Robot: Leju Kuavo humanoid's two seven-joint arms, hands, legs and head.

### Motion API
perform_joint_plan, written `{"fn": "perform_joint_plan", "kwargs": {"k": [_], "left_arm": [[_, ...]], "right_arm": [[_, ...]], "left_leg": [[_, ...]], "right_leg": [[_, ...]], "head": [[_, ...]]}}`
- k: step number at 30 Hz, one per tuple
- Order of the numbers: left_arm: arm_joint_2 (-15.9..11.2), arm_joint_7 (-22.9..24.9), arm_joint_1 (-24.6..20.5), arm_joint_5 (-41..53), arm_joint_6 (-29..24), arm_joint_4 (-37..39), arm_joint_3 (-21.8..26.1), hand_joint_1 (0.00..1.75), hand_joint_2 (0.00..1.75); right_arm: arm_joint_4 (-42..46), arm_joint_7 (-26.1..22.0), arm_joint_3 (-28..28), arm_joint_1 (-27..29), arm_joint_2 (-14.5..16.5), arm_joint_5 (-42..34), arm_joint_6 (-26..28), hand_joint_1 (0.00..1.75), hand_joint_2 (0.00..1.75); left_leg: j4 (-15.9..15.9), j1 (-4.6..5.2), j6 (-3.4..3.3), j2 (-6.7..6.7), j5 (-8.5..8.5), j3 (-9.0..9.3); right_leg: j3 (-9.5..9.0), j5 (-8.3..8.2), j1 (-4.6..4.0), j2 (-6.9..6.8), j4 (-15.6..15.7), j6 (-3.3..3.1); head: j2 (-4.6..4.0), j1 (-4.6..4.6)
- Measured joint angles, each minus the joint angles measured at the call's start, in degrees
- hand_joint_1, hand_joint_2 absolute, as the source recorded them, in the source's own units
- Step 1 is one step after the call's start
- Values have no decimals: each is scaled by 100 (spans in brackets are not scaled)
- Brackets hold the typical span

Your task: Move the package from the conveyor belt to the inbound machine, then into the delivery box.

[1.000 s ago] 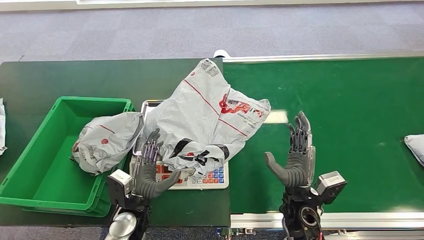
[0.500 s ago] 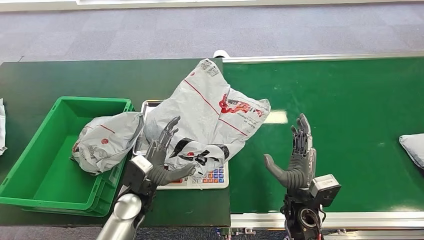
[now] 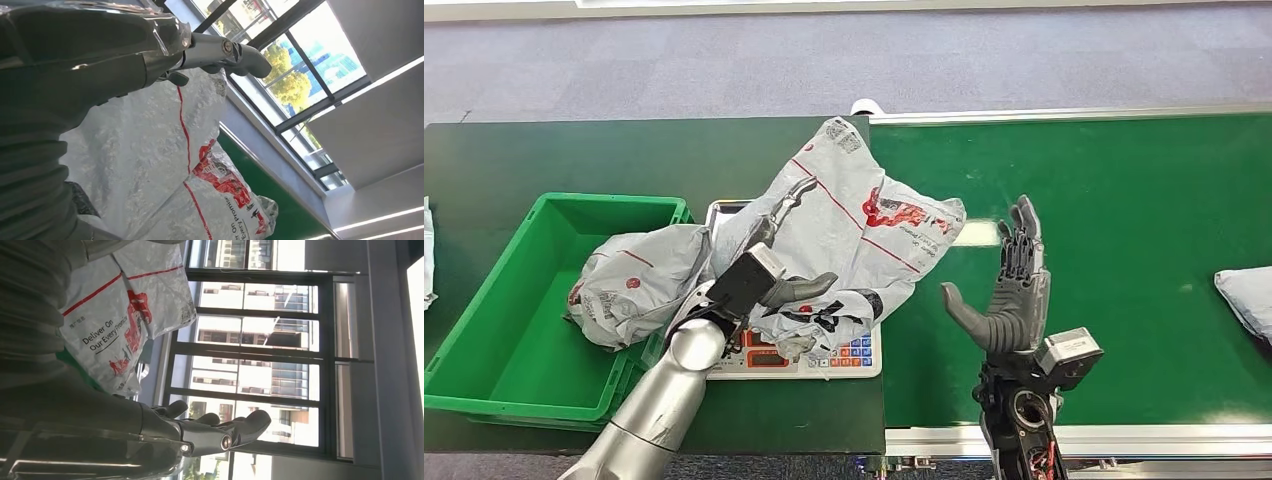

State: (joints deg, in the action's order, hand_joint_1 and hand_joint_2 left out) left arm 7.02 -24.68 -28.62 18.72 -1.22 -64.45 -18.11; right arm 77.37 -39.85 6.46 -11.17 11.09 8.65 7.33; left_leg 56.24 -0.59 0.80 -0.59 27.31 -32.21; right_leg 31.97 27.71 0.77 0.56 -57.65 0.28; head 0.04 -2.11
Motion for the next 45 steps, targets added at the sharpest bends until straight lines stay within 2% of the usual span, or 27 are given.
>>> {"fn": "perform_joint_plan", "kwargs": {"k": [10, 14, 17, 20, 24, 33, 34, 37, 38, 45], "left_arm": [[-172, 108, -107, 69, -33, -94, -266, 0, 175], [-331, 478, -152, 506, -223, -129, -551, 0, 175], [-495, 1034, -248, 1397, -385, 75, -888, 0, 175], [-648, 1476, -339, 2053, -152, 389, -1278, 0, 175], [-777, 1582, -377, 2232, -66, 658, -1619, 0, 175], [-898, 1805, -476, 2510, 84, 918, -1961, 0, 175], [-900, 1867, -476, 2589, 90, 934, -1999, 10, 175], [-899, 2011, -468, 2717, 89, 966, -2077, 139, 175], [-901, 2031, -449, 2693, 71, 961, -2085, 172, 175], [-938, 1666, 24, 1877, -292, 389, -1733, 175, 175]], "right_arm": [[374, -8, 237, 98, 71, -174, 463, 0, 175], [775, -11, 296, 344, 69, -329, 771, 0, 175], [1132, -15, 330, 600, 70, -519, 698, 0, 175], [1313, -17, 340, 775, 72, -516, 539, 0, 175], [1429, -17, 342, 893, 72, -496, 481, 0, 175], [1484, -17, 342, 944, 69, -441, 351, 0, 175], [1484, -17, 342, 944, 69, -426, 322, 0, 175], [1481, -17, 345, 944, 69, -403, 217, 0, 175], [1475, -17, 345, 944, 69, -403, 179, 0, 175], [1195, -17, 335, 847, 98, -408, -111, 0, 175]], "left_leg": [[0, 0, 0, -2, 0, 1], [0, 0, 0, -2, 1, 0], [0, 0, 1, 0, 2, 0], [-1, 0, 1, 3, 2, 1], [-1, 0, 1, 3, 2, 1], [-1, 0, 1, 2, 2, 4], [-1, 0, 1, 2, 2, 6], [-3, 0, 1, 2, 2, 13], [-3, 0, 1, 2, 2, 14], [-4, 0, 1, 2, 0, 16]], "right_leg": [[1, 0, 0, 0, 0, 0], [2, 1, 0, 0, 0, 1], [4, 1, 0, 0, 0, 1], [3, 1, 0, 2, 0, 0], [2, 1, 0, 2, 0, 0], [-3, 1, 0, 1, 0, 0], [-5, 1, 0, 1, 0, 0], [-13, 1, 0, 1, 0, 0], [-16, 1, 0, 1, 0, 0], [-16, 0, -1, 1, 0, 0]], "head": [[-1, 0], [0, 1], [0, -1], [0, -1], [0, 1], [0, 1], [0, 0], [0, 0], [0, 1], [0, -1]]}}
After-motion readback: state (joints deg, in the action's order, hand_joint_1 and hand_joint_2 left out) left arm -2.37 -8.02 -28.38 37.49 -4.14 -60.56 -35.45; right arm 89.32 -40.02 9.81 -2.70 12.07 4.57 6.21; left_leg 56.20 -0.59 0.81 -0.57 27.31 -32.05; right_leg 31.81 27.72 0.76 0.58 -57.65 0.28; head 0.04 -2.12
